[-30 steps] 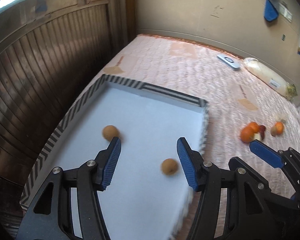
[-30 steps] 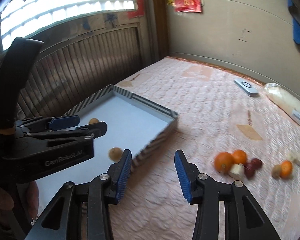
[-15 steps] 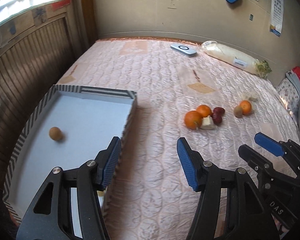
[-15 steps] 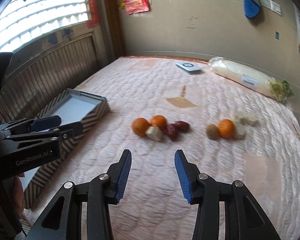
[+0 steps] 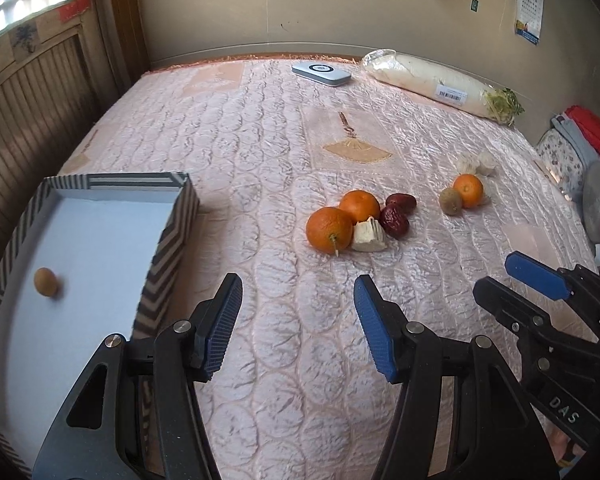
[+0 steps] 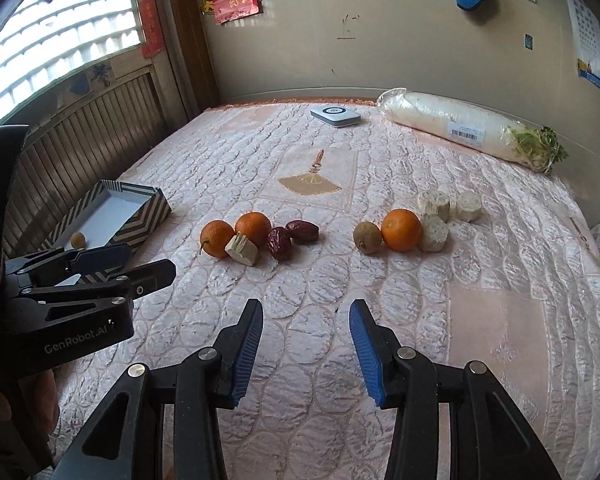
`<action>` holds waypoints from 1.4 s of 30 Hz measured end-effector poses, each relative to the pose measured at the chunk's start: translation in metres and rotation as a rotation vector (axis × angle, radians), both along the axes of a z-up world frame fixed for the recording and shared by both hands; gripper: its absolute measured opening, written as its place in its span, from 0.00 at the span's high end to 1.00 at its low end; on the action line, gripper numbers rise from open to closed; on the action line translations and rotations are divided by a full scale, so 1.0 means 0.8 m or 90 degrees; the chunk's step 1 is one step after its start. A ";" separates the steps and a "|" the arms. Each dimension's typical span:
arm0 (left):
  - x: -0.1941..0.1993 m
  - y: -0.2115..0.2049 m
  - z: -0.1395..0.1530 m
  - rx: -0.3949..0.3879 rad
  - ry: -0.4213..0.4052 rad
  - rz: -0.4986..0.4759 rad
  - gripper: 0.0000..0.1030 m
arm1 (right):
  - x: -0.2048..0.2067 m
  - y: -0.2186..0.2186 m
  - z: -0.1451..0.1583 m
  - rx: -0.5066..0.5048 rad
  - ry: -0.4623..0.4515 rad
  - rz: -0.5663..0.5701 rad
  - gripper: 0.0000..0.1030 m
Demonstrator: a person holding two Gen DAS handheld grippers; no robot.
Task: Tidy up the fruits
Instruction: 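Move both open tools back toward the remaining fruits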
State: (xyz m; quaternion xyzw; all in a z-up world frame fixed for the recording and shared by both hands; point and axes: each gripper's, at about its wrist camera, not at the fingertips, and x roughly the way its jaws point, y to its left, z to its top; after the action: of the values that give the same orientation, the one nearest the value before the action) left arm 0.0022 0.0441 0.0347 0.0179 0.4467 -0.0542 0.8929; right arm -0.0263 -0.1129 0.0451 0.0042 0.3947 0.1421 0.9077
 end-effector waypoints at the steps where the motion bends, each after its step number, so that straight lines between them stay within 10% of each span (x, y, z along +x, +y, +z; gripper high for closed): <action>1: 0.006 -0.001 -0.003 0.003 0.005 0.000 0.43 | 0.001 -0.001 0.000 0.001 0.001 0.000 0.58; 17: 0.056 -0.035 -0.032 0.035 0.058 -0.016 0.43 | 0.011 -0.003 -0.005 0.001 0.009 -0.001 0.58; 42: 0.085 -0.001 -0.030 -0.045 0.074 0.013 0.43 | 0.017 -0.010 -0.007 0.012 0.011 -0.007 0.58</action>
State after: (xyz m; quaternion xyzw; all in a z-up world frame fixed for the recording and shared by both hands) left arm 0.0703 0.0431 0.0105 -0.0211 0.4956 -0.0616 0.8661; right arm -0.0124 -0.1213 0.0395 0.0161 0.4015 0.1408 0.9048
